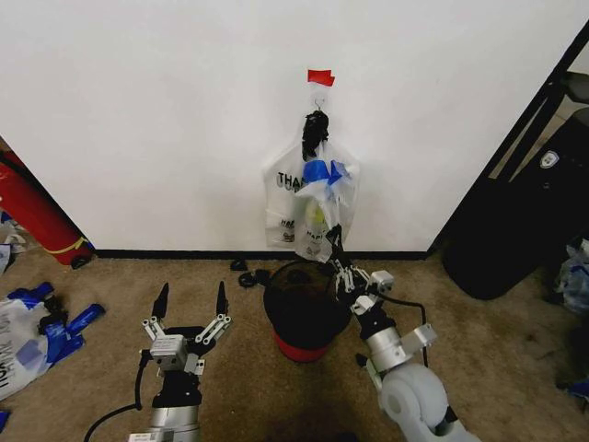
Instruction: Pick up the garbage bag from the wall and place it over the trash bin.
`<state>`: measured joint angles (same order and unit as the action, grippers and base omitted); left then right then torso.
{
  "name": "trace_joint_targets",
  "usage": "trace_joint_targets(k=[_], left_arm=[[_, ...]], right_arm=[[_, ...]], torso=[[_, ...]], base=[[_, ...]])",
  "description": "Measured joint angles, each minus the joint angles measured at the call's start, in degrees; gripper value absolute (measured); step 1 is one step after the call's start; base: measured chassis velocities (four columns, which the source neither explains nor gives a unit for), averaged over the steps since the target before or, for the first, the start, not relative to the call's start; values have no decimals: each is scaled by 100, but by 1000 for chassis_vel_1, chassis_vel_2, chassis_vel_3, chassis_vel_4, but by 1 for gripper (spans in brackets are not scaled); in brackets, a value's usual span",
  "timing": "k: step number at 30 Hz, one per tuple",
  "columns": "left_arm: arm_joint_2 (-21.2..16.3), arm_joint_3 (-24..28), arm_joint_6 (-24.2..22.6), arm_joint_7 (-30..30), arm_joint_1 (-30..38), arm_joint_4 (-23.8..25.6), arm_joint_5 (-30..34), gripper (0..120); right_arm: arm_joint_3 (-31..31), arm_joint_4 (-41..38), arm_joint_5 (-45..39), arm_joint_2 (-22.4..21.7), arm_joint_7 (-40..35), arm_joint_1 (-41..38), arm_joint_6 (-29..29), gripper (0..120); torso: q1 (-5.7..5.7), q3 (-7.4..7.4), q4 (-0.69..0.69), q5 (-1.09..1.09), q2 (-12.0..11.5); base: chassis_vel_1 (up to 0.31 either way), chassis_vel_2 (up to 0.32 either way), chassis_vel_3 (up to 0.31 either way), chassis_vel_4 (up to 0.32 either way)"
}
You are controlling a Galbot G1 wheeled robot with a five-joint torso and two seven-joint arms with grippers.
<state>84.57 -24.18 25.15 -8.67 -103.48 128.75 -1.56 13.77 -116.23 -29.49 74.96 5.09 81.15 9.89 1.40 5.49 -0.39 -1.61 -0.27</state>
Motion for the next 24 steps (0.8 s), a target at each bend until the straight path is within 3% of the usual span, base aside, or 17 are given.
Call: trace_joint_targets(k=[24], left_arm=[[-47,173,19,1,8,-97,-53,100]], right_arm=[[66,85,124,389,-3,1291,794,0]], torso=[[1,0,0,0,0]], base=[[0,0,0,0]])
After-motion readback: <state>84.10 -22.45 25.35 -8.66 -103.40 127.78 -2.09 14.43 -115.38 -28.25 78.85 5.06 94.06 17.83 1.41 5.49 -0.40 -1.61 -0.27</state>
